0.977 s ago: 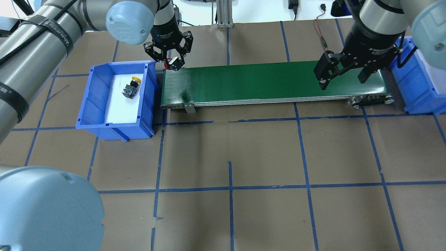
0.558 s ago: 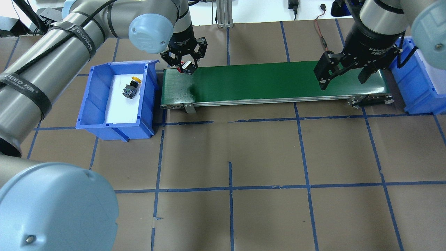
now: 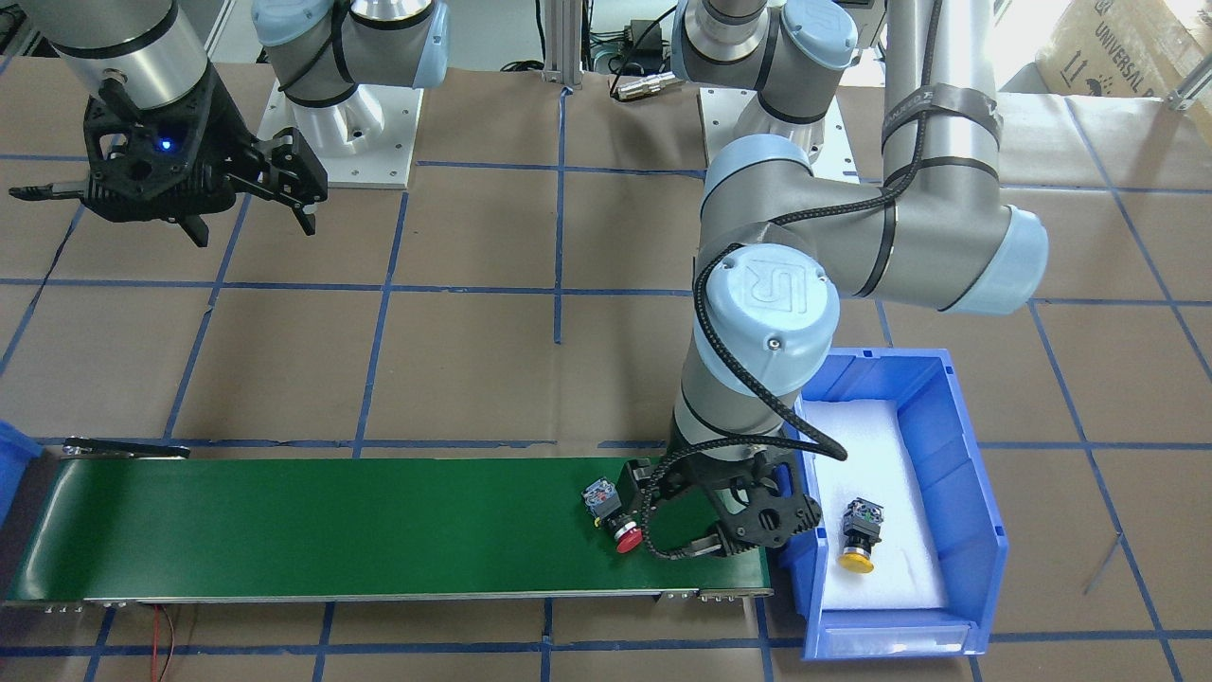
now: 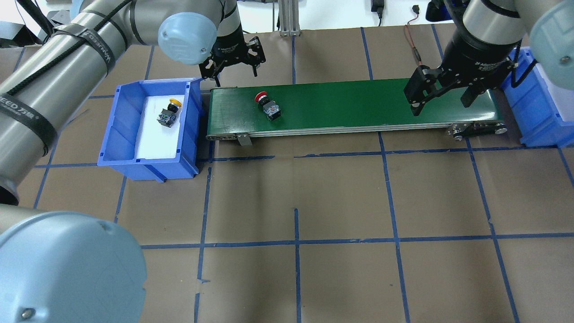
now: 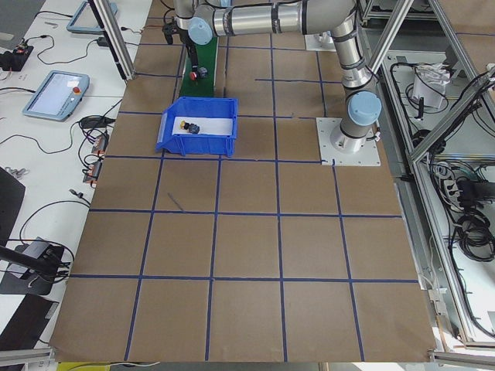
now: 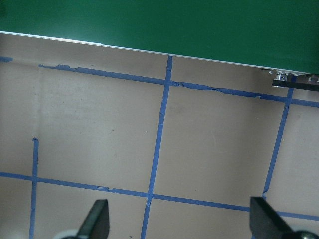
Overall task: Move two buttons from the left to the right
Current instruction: 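Carry the red button onto the green conveyor and release it, then grasp the yellow button with left gripper while right gripper reaches red button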
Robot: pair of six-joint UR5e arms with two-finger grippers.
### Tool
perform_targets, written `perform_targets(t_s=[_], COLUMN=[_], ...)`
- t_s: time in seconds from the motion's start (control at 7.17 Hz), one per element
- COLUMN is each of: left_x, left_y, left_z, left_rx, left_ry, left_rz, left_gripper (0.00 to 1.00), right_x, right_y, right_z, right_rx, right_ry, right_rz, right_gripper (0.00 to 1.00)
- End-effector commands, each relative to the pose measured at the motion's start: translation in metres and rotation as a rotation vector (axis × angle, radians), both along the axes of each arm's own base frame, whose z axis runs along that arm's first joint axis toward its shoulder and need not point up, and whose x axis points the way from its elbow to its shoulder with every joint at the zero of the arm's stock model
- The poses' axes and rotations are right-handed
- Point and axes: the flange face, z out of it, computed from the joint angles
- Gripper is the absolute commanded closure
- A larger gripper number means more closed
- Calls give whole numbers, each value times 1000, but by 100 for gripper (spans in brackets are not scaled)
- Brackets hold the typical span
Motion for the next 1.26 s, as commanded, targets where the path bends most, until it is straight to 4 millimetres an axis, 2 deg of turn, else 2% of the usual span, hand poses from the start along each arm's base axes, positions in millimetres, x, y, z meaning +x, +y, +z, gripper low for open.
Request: perform_targets(t_s=[0.0,0.14,0.28,0.42,0.84,1.12], left_x=[110,167,199,209,204,204], left_y=[-21,-26,-26,-26,-37,-29], left_z=[30,34,29,25,-21,-54], left_rx=[-31,-25,-9,-2,29,-22], left_ry=[-35,-40,-44,-44,-43,-62], left_rz=[-113,-124,-187,-189,-290,-341], left_gripper=[0,0,0,0,0,0], right_x=[0,1,1,1,1,3], right_y=[0,0,0,0,-1,-3], right_z=[0,0,0,0,1,0], right_rx=[1,1,1,1,-9,-18], right_ry=[0,0,0,0,-1,-5], right_rz=[0,2,2,2,2,6], right_gripper=[1,1,1,1,1,1])
